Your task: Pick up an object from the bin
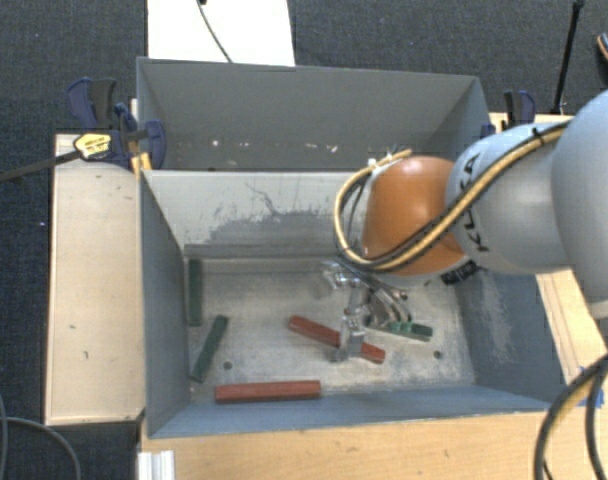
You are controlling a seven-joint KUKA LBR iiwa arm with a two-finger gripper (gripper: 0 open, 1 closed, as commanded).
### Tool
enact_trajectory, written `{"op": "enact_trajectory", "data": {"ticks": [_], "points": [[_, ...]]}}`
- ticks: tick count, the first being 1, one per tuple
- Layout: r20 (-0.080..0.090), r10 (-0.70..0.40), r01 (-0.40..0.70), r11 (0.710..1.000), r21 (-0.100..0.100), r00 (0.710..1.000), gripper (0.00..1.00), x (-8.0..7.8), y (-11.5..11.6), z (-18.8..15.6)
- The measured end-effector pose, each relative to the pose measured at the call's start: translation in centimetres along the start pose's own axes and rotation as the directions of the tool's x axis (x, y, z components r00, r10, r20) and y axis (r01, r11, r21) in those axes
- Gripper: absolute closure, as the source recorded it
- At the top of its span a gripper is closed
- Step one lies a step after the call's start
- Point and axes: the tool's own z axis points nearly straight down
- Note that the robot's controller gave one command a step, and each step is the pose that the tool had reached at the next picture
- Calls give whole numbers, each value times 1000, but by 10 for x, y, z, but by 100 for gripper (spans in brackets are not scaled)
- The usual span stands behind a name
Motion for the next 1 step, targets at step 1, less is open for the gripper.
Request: {"op": "enact_trajectory", "data": {"ticks": [1], "points": [[3, 0, 0, 1000, -4, 1000, 100, -1, 6, -3]]}}
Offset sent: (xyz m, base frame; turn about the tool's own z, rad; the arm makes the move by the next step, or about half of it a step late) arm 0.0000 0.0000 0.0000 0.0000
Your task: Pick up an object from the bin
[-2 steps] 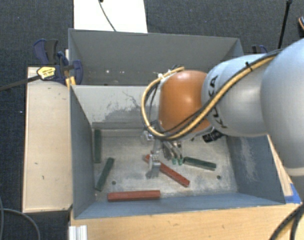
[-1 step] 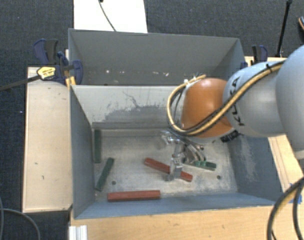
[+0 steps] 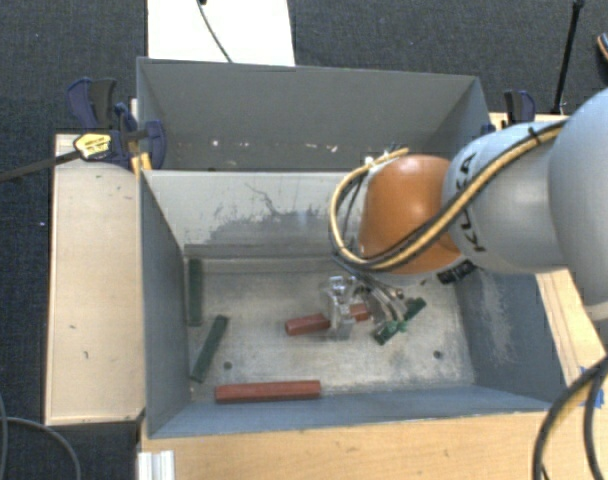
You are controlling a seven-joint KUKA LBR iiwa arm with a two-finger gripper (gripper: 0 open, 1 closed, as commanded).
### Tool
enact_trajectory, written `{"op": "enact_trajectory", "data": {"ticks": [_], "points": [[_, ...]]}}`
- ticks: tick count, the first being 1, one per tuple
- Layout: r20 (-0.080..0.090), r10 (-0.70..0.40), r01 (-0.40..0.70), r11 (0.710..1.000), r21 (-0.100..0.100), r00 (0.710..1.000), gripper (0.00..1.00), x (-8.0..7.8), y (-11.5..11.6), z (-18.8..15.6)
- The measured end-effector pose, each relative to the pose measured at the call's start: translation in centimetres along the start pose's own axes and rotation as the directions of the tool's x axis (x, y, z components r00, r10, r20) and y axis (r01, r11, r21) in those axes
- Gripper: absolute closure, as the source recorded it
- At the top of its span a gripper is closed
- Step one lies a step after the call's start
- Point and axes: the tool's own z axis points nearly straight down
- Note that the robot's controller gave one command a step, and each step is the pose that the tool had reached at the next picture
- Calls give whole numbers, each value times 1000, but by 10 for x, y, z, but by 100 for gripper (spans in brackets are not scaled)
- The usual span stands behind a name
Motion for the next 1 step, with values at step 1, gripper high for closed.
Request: {"op": "enact_trajectory", "data": {"ticks": [1], "points": [[9, 12, -12, 1000, 1, 1000, 100, 23, -1, -167]]}}
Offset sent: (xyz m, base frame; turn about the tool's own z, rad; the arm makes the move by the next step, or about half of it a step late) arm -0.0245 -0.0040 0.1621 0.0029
